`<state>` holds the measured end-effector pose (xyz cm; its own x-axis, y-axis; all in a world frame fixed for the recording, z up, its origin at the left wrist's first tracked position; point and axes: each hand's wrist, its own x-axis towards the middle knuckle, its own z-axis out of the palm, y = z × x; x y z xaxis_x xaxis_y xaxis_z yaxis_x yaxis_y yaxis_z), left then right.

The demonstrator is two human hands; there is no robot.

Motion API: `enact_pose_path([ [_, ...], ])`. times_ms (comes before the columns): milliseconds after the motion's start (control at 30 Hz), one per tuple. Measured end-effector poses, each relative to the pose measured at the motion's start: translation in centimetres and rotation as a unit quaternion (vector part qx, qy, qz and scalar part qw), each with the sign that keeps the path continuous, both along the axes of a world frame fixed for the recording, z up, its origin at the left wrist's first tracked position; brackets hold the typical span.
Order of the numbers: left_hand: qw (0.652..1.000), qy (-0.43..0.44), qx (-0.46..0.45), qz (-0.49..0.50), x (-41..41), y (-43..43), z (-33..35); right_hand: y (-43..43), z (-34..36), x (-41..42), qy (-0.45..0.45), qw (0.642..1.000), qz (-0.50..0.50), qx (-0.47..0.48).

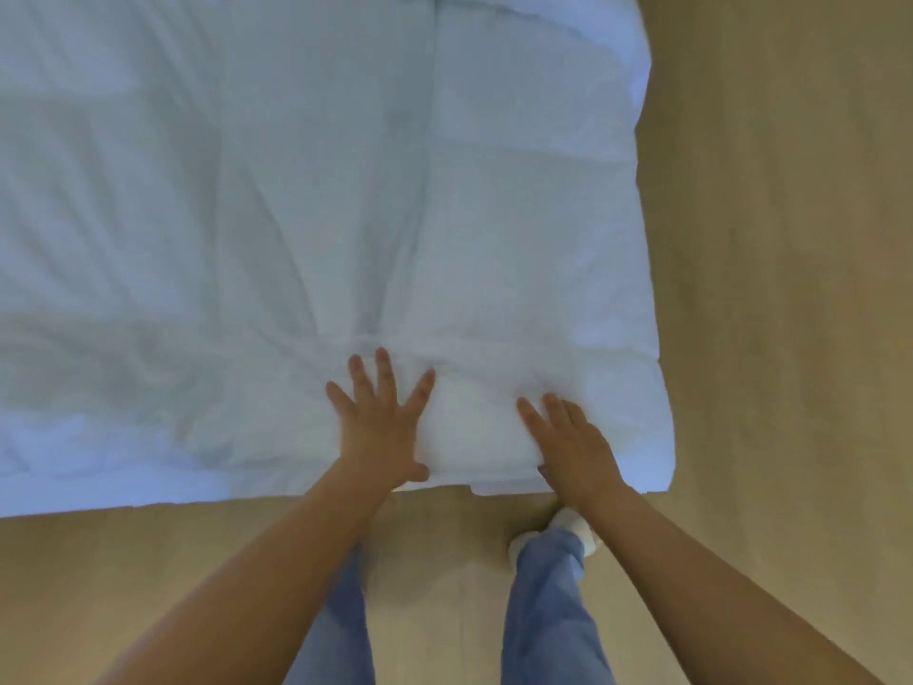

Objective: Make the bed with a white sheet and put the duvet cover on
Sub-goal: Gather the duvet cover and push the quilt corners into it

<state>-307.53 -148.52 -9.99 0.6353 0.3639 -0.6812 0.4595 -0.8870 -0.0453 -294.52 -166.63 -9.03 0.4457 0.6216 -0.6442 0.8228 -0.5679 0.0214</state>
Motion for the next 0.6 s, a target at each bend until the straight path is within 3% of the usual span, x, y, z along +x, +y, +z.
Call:
enact_pose_path([
  [167, 0.988, 0.012, 0.089, 0.126, 4.2, -3.8, -2.1, -1.8, -0.2, 5.2, 0.119, 0.964, -0.003, 0.237],
  [233, 0.99, 0.006, 0.08, 0.114, 5.5, -7.8, -2.2, -5.0, 0.4, 7.3, 0.119, 0.95, -0.013, 0.289],
  [333, 0.989, 0.05, 0.088, 0.103, 7.2, -12.1, -2.6, -11.6, -0.2, 11.1, 0.161, 0.978, 0.072, 0.109],
  [400, 0.982, 0.098, 0.082, 0.136, 9.2, -12.2, -2.2, -15.9, -0.3, 13.6, 0.233, 0.97, 0.074, -0.023],
  [533, 0.958, 0.188, 0.006, 0.217, 12.8, -10.1, -1.5, -19.3, 1.7, 19.5, 0.214, 0.976, 0.035, -0.02],
  [600, 0.94, 0.191, -0.044, 0.279, 14.6, -10.2, -0.8, -18.7, 3.0, 22.9, 0.194, 0.98, 0.037, 0.014],
])
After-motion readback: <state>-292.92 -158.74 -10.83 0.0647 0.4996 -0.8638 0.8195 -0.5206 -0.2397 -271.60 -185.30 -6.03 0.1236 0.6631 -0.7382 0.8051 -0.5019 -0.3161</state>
